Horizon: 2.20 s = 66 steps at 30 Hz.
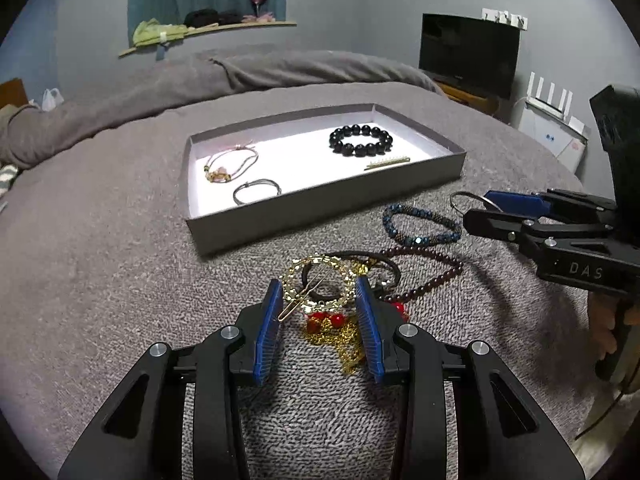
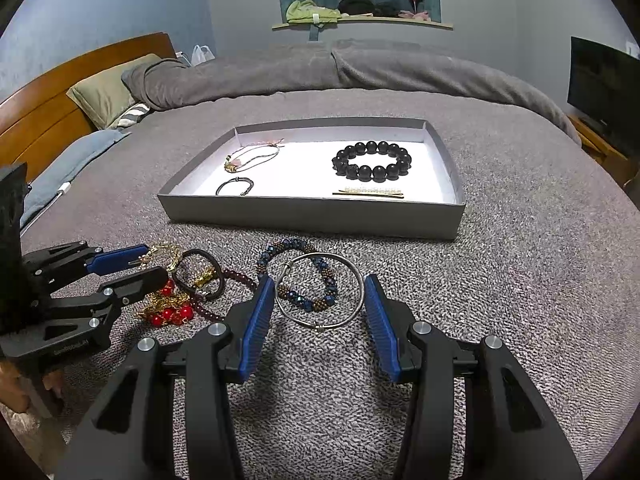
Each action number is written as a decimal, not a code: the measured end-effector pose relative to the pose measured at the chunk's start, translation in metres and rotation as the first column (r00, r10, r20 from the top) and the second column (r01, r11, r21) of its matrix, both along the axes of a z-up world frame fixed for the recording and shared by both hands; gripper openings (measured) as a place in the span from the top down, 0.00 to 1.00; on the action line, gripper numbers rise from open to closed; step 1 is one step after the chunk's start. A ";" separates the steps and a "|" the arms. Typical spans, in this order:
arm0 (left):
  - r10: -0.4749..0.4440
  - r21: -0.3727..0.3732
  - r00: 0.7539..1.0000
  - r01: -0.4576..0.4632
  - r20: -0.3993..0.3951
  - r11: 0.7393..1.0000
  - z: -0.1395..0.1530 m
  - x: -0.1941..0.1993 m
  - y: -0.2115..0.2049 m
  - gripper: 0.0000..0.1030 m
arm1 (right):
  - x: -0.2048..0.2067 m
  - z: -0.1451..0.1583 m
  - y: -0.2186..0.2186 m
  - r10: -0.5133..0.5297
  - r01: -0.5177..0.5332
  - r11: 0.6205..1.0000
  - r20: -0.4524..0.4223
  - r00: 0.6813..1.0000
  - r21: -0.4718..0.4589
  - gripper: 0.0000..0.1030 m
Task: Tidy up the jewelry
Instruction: 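Carry the silver hoop and gold brooch over the box, then lower the hoop and brooch into the box and open both tools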
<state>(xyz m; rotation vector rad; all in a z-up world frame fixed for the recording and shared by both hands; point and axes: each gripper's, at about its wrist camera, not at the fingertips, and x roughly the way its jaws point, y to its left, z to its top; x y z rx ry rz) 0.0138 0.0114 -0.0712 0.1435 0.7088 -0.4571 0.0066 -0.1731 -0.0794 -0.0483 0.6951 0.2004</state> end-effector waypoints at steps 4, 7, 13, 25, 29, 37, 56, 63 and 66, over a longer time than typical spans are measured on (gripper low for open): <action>0.010 -0.013 1.000 -0.010 0.015 1.000 0.006 -0.001 0.006 0.62 | 0.000 0.000 -0.002 -0.007 0.007 1.000 -0.001 1.000 0.005 0.55; 0.026 -0.026 1.000 -0.026 0.017 0.999 0.010 0.001 0.012 0.62 | 0.000 0.001 -0.002 -0.008 0.008 1.000 -0.001 1.000 0.013 0.55; 0.049 -0.056 0.999 -0.048 0.022 0.997 0.018 0.004 0.021 0.62 | -0.003 0.005 0.000 0.000 0.000 1.000 0.004 1.000 0.018 0.55; 0.105 -0.091 0.993 -0.100 0.048 0.991 0.042 0.028 0.041 0.62 | 0.007 0.022 -0.004 -0.015 0.014 0.999 0.040 0.999 0.033 0.55; 0.118 -0.084 0.991 -0.112 0.064 0.990 0.048 0.040 0.044 0.62 | 0.018 0.036 -0.009 -0.029 0.026 0.999 0.061 0.998 0.045 0.55; 0.144 -0.097 0.986 -0.136 0.080 0.986 0.062 0.078 0.042 0.63 | 0.057 0.079 -0.024 -0.087 0.074 0.993 0.144 0.986 0.090 0.55; 0.032 -0.018 0.999 -0.033 -0.032 0.999 0.029 0.123 0.017 0.62 | 0.130 0.023 -0.037 -0.077 0.080 0.996 -0.083 0.994 0.030 0.55; 0.020 0.031 0.994 -0.016 -0.104 0.999 0.008 0.129 0.010 0.62 | 0.132 0.004 -0.024 -0.062 0.058 0.998 -0.120 0.991 -0.037 0.55; 0.023 0.060 0.991 -0.014 -0.136 0.998 0.000 0.131 0.007 0.62 | 0.134 -0.002 -0.022 -0.060 0.053 0.997 -0.134 0.989 -0.057 0.55</action>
